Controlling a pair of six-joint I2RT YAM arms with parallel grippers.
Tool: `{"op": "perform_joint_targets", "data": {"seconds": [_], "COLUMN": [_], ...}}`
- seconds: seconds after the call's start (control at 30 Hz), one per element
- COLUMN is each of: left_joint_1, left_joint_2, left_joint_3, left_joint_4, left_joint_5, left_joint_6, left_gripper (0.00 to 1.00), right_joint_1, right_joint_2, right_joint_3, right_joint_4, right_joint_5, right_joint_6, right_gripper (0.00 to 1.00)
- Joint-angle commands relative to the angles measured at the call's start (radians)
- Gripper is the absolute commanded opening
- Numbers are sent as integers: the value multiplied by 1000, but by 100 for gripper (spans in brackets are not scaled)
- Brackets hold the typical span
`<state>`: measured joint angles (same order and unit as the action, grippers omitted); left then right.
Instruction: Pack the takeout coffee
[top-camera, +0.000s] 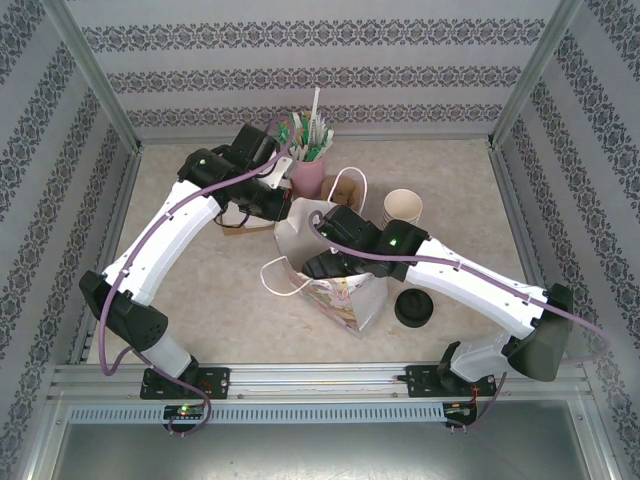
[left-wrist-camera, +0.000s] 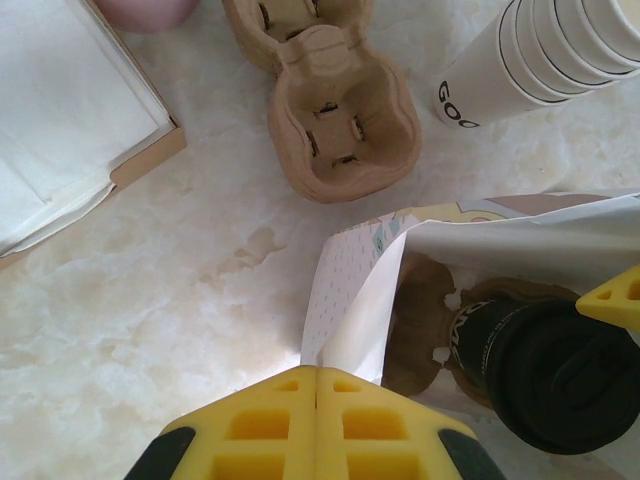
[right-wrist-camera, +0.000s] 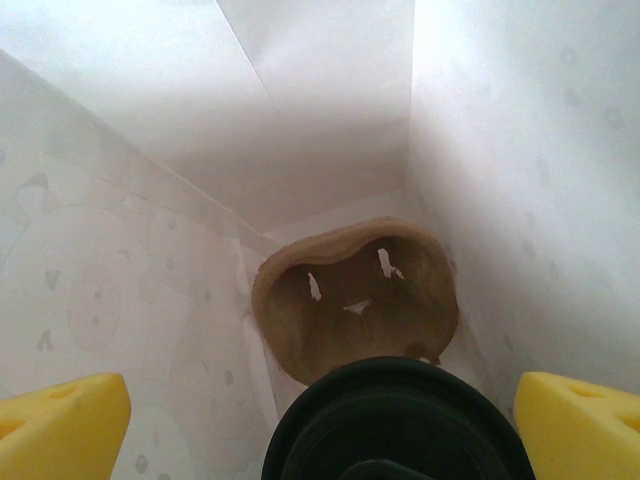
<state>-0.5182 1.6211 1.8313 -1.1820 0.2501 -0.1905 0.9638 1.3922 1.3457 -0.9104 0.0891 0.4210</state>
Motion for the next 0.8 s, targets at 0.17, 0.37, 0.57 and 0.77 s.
{"op": "perform_joint_targets", "data": {"seconds": [0.17, 0.37, 0.57, 0.77], "left_joint_1": [-12, -14, -18, -23], "left_joint_2": [17, 25, 26, 23], "left_joint_3": [38, 44, 48, 45], "left_joint_4": [-33, -37, -30, -22], "left_joint_5": [-63, -78, -74, -57], "left_joint_6": [23, 25, 22, 17], "left_gripper": [5, 5, 6, 6], "right_joint_1": [-7, -8, -7, -9], "right_joint_2": [-17, 1, 8, 53], "right_joint_3": [58, 82, 85, 91], "right_joint_4": [-21, -16, 0, 16], "right_joint_5": [-17, -25, -13, 4], "right_joint_6": [16, 24, 30, 33], "right_gripper": [98, 98, 98, 98]}}
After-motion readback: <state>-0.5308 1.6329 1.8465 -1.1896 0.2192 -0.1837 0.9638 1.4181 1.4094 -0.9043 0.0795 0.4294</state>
